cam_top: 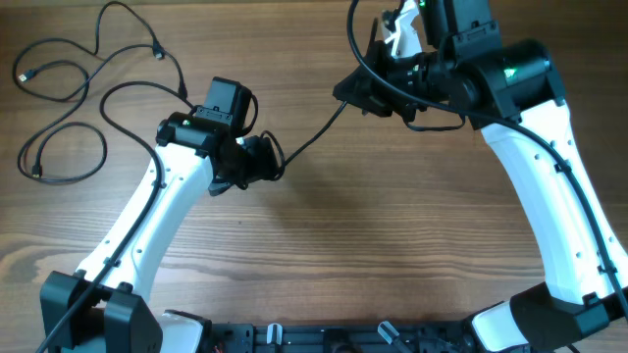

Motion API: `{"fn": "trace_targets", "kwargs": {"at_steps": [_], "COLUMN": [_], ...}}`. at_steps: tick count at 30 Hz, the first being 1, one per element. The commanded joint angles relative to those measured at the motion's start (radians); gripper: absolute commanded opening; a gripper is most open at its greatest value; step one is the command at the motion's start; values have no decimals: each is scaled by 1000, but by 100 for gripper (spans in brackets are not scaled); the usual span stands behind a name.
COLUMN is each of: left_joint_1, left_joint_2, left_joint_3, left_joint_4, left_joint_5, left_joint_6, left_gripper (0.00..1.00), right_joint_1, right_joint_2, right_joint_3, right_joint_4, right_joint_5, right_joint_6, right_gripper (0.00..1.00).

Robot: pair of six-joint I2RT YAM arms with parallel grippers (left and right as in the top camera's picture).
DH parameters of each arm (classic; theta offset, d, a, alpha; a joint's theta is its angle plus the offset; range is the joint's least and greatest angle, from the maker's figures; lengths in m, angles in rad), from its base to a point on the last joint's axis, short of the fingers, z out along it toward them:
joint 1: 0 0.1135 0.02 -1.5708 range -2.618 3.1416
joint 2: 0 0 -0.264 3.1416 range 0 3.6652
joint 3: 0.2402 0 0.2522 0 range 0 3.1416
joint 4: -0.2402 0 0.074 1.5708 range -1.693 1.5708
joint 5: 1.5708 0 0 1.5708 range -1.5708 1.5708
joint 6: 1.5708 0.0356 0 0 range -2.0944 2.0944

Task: Untangle cables

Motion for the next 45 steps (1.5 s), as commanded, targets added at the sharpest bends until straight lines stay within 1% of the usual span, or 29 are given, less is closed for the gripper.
{"fn": "trace_targets", "kwargs": {"at_steps": [1,3,4,5,6,7,8,12,14,15,18,22,24,26,27,29,31,32,35,38,42,45], "left_joint_1": [5,5,5,5,5,5,6,55,99,117,156,146,146,134,119,60,15,-5,-33,-37,-46,-83], "left_joint_2": [-12,-12,-12,-13,-13,-13,-13,-13,-13,-13,-13,-13,-13,-13,-13,-13,-13,-13,-13,-13,-13,-13], "left_joint_3": [1,1,1,1,1,1,1,1,1,1,1,1,1,1,1,1,1,1,1,1,1,1], "left_joint_4": [-8,-5,0,15,46,73,98,205,254,266,260,256,256,256,252,245,261,274,304,286,237,233], "left_joint_5": [-129,-84,-51,24,171,305,420,790,946,977,986,986,982,891,801,654,643,636,614,547,540,540], "left_joint_6": [-87,-88,-78,-31,61,116,138,138,138,137,136,121,121,121,121,121,122,121,121,121,122,122], "left_gripper": [84,87,88,87,87,87,87,89,89,89,88,88,85,76,74,77,83,83,80,73,73,73], "right_joint_1": [-18,-18,-18,-18,-18,-18,-18,-18,-18,-18,-17,-16,-16,-16,-16,-16,-10,-3,30,47,47,54], "right_joint_2": [-3,-3,-3,-3,-3,-3,-3,-3,-3,-3,-3,-3,-3,-3,-3,-3,-2,-2,8,14,15,26], "right_joint_3": [10,10,10,10,10,10,10,10,10,10,10,10,10,10,10,10,0,-4,-16,-17,-16,-17], "right_joint_4": [-16,-68,-83,-97,-107,-115,-126,-184,-223,-232,-233,-200,-193,-193,-191,-194,-193,-193,-192,-187,-159,-160], "right_joint_5": [190,342,382,422,449,460,471,546,605,616,590,496,436,390,372,362,361,354,348,346,331,331], "right_joint_6": [-12,23,39,40,40,40,39,35,36,36,41,62,59,53,31,7,11,11,4,-16,-16,-20], "right_gripper": [4,4,4,4,4,4,4,4,4,4,4,4,4,4,4,4,4,4,4,4,4,4]}}
